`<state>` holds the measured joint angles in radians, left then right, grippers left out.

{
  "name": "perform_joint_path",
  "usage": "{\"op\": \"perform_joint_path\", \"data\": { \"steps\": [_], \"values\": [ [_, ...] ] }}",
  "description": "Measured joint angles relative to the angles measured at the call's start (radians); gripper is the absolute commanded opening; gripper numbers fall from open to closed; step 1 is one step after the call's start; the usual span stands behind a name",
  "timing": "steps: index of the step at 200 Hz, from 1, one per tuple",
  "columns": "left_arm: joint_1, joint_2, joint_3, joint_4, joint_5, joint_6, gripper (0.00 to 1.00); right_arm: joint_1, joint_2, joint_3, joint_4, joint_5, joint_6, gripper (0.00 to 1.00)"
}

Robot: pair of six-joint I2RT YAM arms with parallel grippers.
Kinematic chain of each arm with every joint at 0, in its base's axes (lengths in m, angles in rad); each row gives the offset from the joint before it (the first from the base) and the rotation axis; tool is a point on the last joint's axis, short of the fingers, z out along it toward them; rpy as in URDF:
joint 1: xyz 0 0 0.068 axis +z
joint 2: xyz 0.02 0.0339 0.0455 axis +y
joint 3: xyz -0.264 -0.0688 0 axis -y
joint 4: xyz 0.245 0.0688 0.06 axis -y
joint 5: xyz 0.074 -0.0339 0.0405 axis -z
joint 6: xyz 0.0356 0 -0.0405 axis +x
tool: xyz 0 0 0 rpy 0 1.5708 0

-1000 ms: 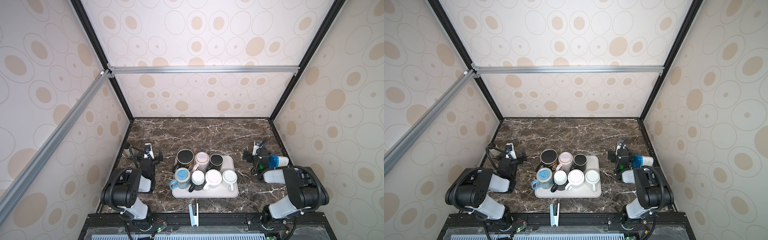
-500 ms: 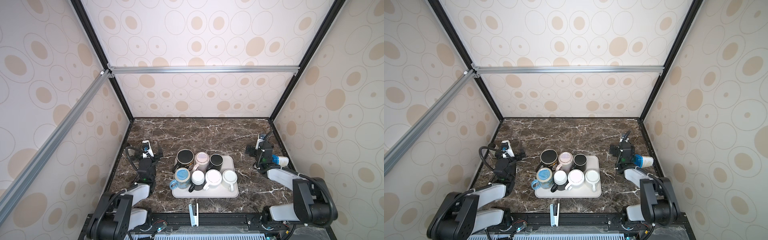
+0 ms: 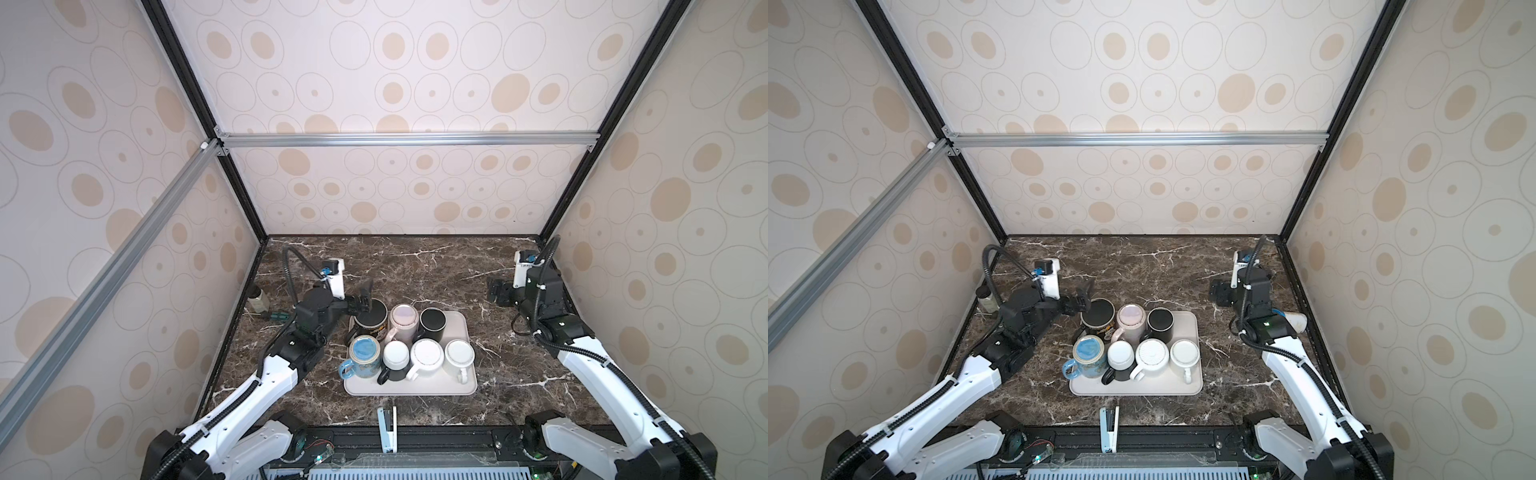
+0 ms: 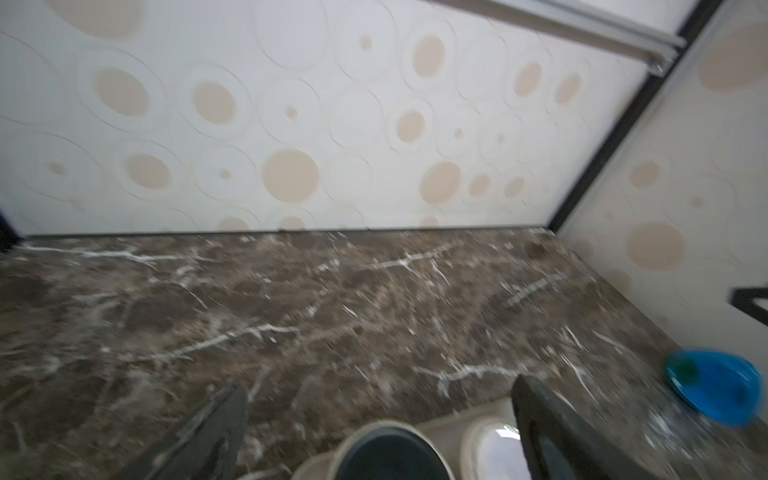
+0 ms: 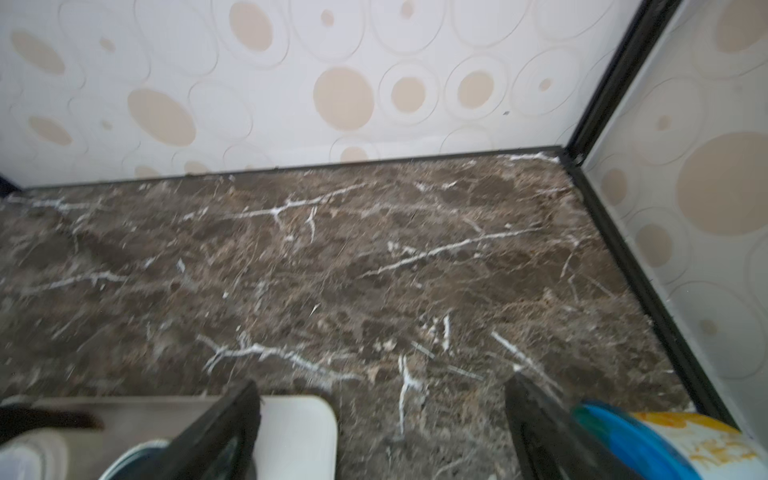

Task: Turn the mug right side up
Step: 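Reach left gripper to the upside-down blue butterfly mug while right arm approaches tray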

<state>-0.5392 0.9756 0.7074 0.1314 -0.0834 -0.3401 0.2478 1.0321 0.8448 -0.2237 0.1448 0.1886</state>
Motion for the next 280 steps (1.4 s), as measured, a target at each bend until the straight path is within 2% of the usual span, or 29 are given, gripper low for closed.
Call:
{"op": "perform_joint_path", "data": {
  "steps": [42, 67, 94, 124, 152, 188, 280],
  "values": [
    [-0.205, 0.018, 0.182, -0.424, -0.042, -0.083, 0.98, 0.234, -0.045, 0.028, -0.233, 0.035, 0.02, 0.92],
    [-0.314, 0.069, 0.243, -0.624, -0.088, -0.148, 0.98, 0.319, -0.077, 0.044, -0.312, 0.075, 0.031, 0.91],
    [-0.348, 0.07, 0.245, -0.793, -0.086, -0.223, 0.98, 0.357, -0.101, 0.058, -0.377, 0.119, 0.044, 0.9],
    [-0.35, -0.009, 0.245, -0.933, -0.069, -0.299, 0.99, 0.373, -0.105, 0.063, -0.413, 0.145, 0.065, 0.88],
    [-0.35, -0.062, 0.235, -1.004, -0.05, -0.34, 1.0, 0.376, -0.092, 0.071, -0.422, 0.146, 0.082, 0.87],
    [-0.35, -0.049, 0.182, -1.038, -0.031, -0.359, 1.0, 0.382, -0.071, 0.071, -0.419, 0.141, 0.101, 0.86],
    [-0.35, -0.009, 0.087, -0.996, 0.001, -0.367, 1.0, 0.39, -0.069, 0.047, -0.392, 0.135, 0.129, 0.85]
  ]
}}
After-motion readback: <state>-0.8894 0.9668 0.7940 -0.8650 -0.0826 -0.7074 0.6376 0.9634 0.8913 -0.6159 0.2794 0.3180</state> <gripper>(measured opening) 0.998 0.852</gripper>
